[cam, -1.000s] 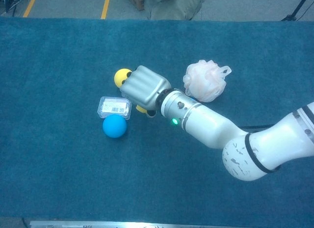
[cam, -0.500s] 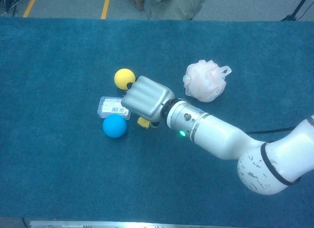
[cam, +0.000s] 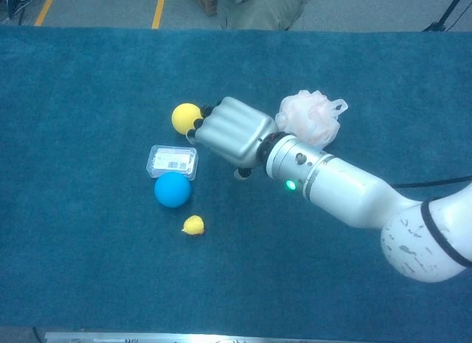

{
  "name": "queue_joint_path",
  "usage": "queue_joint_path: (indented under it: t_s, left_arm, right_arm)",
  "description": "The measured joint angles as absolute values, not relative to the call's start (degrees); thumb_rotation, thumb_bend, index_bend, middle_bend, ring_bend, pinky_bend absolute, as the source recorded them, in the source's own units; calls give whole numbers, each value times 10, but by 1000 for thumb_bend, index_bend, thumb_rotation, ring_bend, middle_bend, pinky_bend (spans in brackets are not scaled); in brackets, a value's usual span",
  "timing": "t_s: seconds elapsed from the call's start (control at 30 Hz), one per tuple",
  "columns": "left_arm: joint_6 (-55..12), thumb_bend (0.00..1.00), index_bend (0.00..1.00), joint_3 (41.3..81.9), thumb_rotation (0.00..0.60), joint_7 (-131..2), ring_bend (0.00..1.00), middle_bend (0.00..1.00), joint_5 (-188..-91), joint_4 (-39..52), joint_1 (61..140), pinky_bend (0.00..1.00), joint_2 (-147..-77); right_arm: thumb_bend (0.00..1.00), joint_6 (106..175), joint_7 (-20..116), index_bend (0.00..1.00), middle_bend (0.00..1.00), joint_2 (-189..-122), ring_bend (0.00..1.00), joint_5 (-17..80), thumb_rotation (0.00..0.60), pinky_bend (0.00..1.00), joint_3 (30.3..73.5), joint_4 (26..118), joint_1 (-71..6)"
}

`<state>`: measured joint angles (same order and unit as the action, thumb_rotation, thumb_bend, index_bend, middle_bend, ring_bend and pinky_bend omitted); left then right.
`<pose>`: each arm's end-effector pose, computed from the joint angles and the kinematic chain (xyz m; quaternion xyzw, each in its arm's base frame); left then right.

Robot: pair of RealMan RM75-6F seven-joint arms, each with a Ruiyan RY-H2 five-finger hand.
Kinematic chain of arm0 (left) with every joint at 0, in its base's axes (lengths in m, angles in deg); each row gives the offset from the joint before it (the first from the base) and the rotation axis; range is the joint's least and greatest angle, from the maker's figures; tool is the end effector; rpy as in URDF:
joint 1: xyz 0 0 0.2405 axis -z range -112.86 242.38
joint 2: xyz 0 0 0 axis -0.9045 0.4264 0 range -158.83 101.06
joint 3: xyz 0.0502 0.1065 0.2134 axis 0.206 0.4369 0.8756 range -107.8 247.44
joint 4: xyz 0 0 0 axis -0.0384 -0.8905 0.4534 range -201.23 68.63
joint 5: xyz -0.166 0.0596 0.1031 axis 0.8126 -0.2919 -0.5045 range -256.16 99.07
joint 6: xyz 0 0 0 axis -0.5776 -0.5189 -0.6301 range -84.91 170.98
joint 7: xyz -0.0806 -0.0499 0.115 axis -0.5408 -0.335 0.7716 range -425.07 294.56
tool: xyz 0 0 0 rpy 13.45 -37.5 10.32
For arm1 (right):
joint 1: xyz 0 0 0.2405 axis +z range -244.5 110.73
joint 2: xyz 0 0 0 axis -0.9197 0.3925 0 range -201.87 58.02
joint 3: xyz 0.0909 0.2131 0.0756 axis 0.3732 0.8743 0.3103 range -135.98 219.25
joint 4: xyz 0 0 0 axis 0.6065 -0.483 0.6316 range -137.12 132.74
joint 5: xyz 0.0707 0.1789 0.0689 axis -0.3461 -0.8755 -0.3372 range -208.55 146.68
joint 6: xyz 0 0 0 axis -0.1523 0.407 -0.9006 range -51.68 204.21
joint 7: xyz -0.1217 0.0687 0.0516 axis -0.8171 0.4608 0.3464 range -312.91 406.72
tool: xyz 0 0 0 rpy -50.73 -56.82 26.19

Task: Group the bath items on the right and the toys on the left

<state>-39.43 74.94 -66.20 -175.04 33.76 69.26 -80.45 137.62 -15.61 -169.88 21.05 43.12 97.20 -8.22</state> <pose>-0.2793 0.1491 0.1775 -0.6848 -0.3868 -0.3355 0.5185 -0.0287 -0.2593 -0.0776 0.8869 -0.1176 0.2763 0.3511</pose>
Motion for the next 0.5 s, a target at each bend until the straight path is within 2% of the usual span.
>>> queue_joint_path:
  t_s: [0.3, 0.43, 0.47, 0.5]
  left_arm:
    - [-328, 336, 319, 746, 600, -689, 225, 287, -1772, 328, 749, 199, -796]
    - [-296, 255, 320, 743, 599, -700, 225, 293, -1785, 326, 780, 199, -798]
    - [-285, 225, 321, 741, 570, -703, 225, 295, -1788, 325, 790, 197, -799]
    - [-277, 202, 322, 739, 508, -705, 225, 294, -1790, 325, 798, 193, -801]
  right_arm:
    - [114, 1417, -84, 248, 272, -1596, 162, 273, 600, 303, 432, 1047, -121]
    - [113, 1437, -38, 250, 275, -1540, 162, 305, 600, 303, 435, 1076, -143]
    - [113, 1442, -27, 250, 277, -1522, 162, 314, 600, 303, 436, 1084, -150]
    - [113, 1445, -21, 250, 277, -1509, 162, 321, 600, 303, 436, 1091, -154]
